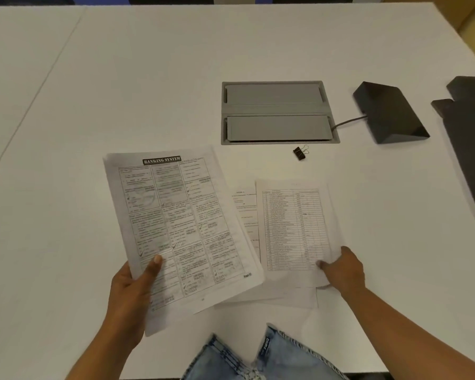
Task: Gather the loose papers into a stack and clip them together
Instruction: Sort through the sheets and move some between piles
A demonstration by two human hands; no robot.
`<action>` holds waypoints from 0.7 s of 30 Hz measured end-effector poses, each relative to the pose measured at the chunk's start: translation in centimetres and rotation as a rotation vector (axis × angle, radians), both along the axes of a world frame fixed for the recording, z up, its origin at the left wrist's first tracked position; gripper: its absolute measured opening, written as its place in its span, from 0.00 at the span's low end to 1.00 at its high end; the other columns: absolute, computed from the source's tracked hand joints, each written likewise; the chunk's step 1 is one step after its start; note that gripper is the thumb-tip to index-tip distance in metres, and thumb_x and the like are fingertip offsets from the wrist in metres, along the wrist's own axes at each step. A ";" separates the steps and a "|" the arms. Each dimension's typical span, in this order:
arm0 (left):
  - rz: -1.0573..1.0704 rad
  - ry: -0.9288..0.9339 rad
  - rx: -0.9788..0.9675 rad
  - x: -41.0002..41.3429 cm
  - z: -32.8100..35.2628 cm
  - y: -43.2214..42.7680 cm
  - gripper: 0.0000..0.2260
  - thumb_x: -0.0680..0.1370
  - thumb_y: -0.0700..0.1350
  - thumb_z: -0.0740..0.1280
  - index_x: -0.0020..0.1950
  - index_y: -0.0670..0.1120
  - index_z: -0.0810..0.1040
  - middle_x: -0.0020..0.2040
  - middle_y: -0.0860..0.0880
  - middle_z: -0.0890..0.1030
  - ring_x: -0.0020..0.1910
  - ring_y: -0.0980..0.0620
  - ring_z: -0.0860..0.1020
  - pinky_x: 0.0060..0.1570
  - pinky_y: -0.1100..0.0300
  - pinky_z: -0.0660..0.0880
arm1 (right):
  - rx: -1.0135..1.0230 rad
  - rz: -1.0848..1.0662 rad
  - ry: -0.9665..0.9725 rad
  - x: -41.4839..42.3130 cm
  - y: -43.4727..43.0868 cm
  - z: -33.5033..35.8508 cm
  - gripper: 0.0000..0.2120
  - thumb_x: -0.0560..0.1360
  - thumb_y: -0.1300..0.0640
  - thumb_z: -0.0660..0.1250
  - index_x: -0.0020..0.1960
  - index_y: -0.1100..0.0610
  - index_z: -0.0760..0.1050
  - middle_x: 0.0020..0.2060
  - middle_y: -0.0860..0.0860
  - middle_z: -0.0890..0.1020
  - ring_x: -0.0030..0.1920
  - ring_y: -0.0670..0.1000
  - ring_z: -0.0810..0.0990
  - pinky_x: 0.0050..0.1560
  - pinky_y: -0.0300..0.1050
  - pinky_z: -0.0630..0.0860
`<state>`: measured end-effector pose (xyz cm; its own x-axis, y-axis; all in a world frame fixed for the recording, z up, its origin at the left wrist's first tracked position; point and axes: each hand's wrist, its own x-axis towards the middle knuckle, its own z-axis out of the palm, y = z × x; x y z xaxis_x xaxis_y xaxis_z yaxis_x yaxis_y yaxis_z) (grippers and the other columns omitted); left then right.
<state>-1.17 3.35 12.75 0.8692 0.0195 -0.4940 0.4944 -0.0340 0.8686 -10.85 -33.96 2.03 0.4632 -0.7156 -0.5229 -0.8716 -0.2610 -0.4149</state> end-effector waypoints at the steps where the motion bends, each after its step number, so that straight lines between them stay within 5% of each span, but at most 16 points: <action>1: 0.004 0.001 -0.003 0.0 0.0 0.0 0.09 0.78 0.45 0.68 0.57 0.49 0.81 0.49 0.49 0.88 0.45 0.47 0.87 0.38 0.56 0.83 | 0.037 -0.030 -0.047 0.0 0.0 -0.1 0.28 0.72 0.50 0.74 0.64 0.65 0.71 0.60 0.61 0.79 0.59 0.62 0.78 0.57 0.52 0.76; 3: 0.011 0.001 -0.004 0.0 -0.1 0.1 0.10 0.78 0.45 0.68 0.59 0.49 0.80 0.49 0.49 0.88 0.45 0.46 0.86 0.38 0.56 0.83 | 0.128 -0.098 -0.163 -0.1 0.4 0.2 0.18 0.76 0.50 0.69 0.54 0.64 0.76 0.53 0.60 0.82 0.55 0.62 0.79 0.56 0.55 0.77; 6: 0.011 0.000 0.007 0.1 -0.1 0.3 0.11 0.79 0.47 0.68 0.61 0.49 0.80 0.51 0.49 0.87 0.47 0.45 0.86 0.40 0.55 0.82 | 0.164 -0.127 -0.284 -0.3 1.9 1.2 0.16 0.76 0.51 0.68 0.44 0.66 0.76 0.42 0.60 0.83 0.47 0.63 0.82 0.47 0.53 0.78; 9: -0.004 -0.004 0.011 -0.1 0.0 0.5 0.09 0.79 0.46 0.67 0.59 0.49 0.80 0.49 0.50 0.88 0.46 0.46 0.86 0.40 0.55 0.82 | 0.210 -0.099 -0.283 -0.1 4.3 1.6 0.20 0.76 0.49 0.69 0.56 0.66 0.78 0.54 0.58 0.83 0.58 0.63 0.80 0.56 0.50 0.76; 12: -0.008 -0.009 0.013 -0.1 0.2 1.0 0.10 0.79 0.46 0.67 0.60 0.48 0.80 0.49 0.49 0.88 0.47 0.46 0.86 0.40 0.55 0.81 | 0.175 -0.042 -0.191 0.5 6.5 1.5 0.31 0.78 0.50 0.67 0.74 0.64 0.63 0.72 0.57 0.70 0.72 0.58 0.69 0.71 0.48 0.64; 21: 0.009 -0.019 0.023 0.1 0.8 3.6 0.07 0.79 0.45 0.67 0.56 0.51 0.80 0.45 0.53 0.88 0.43 0.49 0.87 0.35 0.60 0.82 | -0.091 0.222 0.006 1.5 10.7 1.0 0.27 0.75 0.48 0.68 0.68 0.62 0.68 0.59 0.59 0.73 0.54 0.58 0.79 0.51 0.48 0.78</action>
<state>-1.07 7.00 13.58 0.8783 0.0387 -0.4765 0.4779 -0.0498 0.8770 -9.30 -23.22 3.05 0.6117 -0.6408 -0.4639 -0.7909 -0.4830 -0.3758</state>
